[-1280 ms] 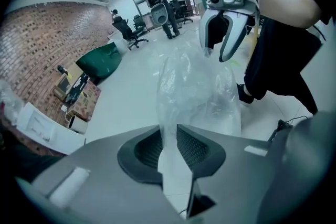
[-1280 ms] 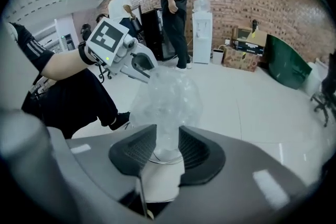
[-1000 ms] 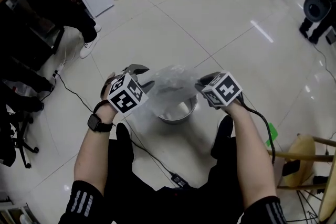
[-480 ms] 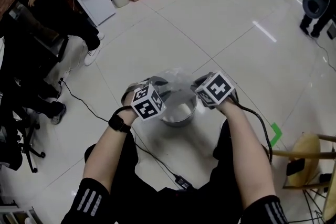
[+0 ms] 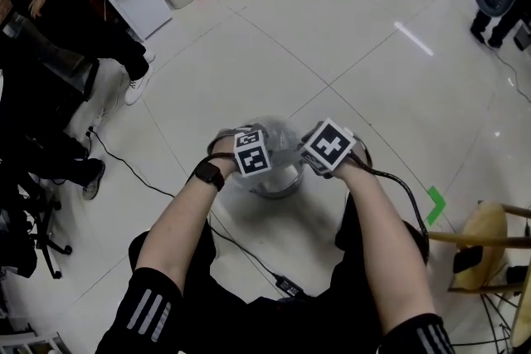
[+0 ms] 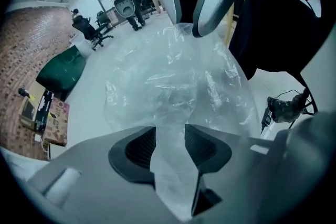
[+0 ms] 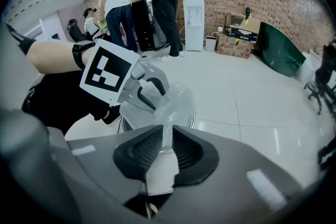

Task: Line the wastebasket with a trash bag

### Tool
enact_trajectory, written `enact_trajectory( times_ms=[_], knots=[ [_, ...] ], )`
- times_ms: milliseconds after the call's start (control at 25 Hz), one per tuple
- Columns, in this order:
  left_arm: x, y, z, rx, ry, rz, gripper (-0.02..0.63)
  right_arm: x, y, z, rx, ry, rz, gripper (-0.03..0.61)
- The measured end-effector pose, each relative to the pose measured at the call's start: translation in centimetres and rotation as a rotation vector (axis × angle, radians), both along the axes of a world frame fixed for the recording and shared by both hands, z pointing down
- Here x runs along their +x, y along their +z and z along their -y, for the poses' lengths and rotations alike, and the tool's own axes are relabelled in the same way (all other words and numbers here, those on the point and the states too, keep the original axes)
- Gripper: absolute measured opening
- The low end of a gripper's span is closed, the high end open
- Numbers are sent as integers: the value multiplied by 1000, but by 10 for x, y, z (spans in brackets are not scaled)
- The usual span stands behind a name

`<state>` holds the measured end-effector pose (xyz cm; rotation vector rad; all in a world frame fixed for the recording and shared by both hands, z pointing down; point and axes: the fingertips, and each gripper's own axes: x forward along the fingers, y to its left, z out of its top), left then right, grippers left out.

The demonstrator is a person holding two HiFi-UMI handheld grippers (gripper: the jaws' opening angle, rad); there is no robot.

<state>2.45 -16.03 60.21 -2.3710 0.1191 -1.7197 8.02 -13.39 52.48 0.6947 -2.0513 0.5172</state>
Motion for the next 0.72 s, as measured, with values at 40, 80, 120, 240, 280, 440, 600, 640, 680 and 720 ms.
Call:
enact_trajectory(
  times_ms=[40, 80, 120, 240, 280, 440, 600, 640, 680, 720],
  knots=[
    [0, 10, -3, -13, 10, 19, 166, 3, 4, -2, -6, -5, -21, 66],
    [1, 20, -6, -23, 20, 36, 166, 6, 8, -4, -12, -7, -38, 66],
    [2, 28, -8, -33, 29, 50, 167, 9, 10, -6, -19, -5, -49, 66],
    [4, 48, -13, -59, 49, 84, 167, 12, 12, -5, -32, 15, -59, 66],
    [5, 55, -14, -67, 55, 96, 169, 12, 12, -4, -35, 21, -62, 67],
    [7, 79, -22, -101, 78, 136, 173, 17, 12, 1, -32, 38, -61, 71],
    [11, 80, -29, -106, 93, 112, 179, 21, 13, 3, -43, 58, -35, 85],
    [13, 74, -30, -106, 93, 90, 181, 19, 12, 6, -37, 59, -15, 89],
    [15, 64, -32, -106, 95, 64, 183, 17, 10, 9, -30, 60, 12, 91],
    [18, 51, -34, -105, 101, 37, 183, 16, 8, 11, -28, 65, 36, 92]
  ],
)
